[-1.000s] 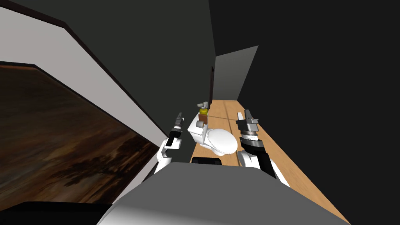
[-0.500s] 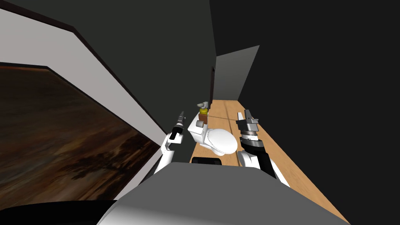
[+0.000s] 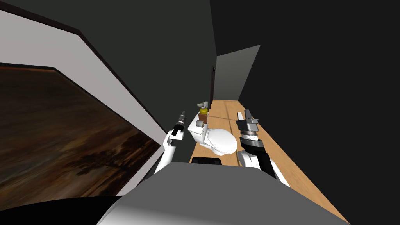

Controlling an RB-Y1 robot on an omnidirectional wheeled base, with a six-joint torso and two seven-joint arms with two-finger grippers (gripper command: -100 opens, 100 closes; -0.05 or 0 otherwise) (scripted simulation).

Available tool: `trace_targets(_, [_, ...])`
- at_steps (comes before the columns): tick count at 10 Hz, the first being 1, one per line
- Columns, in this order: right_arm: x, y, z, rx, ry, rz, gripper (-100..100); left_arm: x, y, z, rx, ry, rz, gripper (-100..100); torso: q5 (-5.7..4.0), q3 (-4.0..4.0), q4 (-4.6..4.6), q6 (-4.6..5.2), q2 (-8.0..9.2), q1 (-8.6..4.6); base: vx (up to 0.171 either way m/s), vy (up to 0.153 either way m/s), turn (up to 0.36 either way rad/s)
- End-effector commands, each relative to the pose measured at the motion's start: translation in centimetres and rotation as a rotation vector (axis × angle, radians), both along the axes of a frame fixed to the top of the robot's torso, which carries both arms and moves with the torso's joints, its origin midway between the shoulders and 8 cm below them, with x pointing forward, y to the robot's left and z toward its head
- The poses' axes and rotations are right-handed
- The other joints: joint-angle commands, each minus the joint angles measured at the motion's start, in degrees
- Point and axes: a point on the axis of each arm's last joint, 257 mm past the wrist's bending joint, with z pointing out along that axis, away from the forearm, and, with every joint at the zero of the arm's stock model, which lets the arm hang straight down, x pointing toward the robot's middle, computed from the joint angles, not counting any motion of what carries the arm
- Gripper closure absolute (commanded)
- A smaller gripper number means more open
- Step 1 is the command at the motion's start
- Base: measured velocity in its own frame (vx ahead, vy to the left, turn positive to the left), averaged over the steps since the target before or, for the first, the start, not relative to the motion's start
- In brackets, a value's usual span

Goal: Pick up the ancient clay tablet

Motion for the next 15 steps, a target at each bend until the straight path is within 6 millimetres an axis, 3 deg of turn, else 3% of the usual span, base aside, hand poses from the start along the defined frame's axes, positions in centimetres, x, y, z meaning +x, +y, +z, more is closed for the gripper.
trace_targets(1, [0.0, 0.0, 0.0, 0.000, 0.000, 0.000, 0, 1.4, -0.1, -1.0, 0.002, 0.047, 0.008, -100, 0.00, 0.00, 0.00, 0.00, 0.00, 0.00, -0.008, -0.011, 0.034])
trace_targets(2, [0.0, 0.0, 0.0, 0.000, 0.000, 0.000, 0, 1.8, -0.4, -0.5, 0.001, 0.048, 0.007, -100, 0.00, 0.00, 0.00, 0.00, 0.00, -0.02, -0.010, -0.013, 0.019])
trace_targets(4, [0.0, 0.0, 0.0, 0.000, 0.000, 0.000, 0, 3.0, -0.4, -1.6, 0.000, 0.102, 0.017, -100, 0.00, 0.00, 0.00, 0.00, 0.00, 0.00, -0.009, -0.007, 0.015])
trace_targets(10, [0.0, 0.0, 0.0, 0.000, 0.000, 0.000, 0, 5.9, -1.0, -2.7, -0.008, 0.219, 0.036, -100, 0.00, 0.00, 0.00, -0.01, 0.00, 0.00, -0.007, -0.009, 0.014])
trace_targets(15, [0.0, 0.0, 0.0, 0.000, 0.000, 0.000, 0, 7.3, -1.5, -3.2, -0.013, 0.308, 0.052, -100, -0.01, -0.01, 0.00, 0.00, -0.01, -0.02, -0.004, -0.008, 0.009])
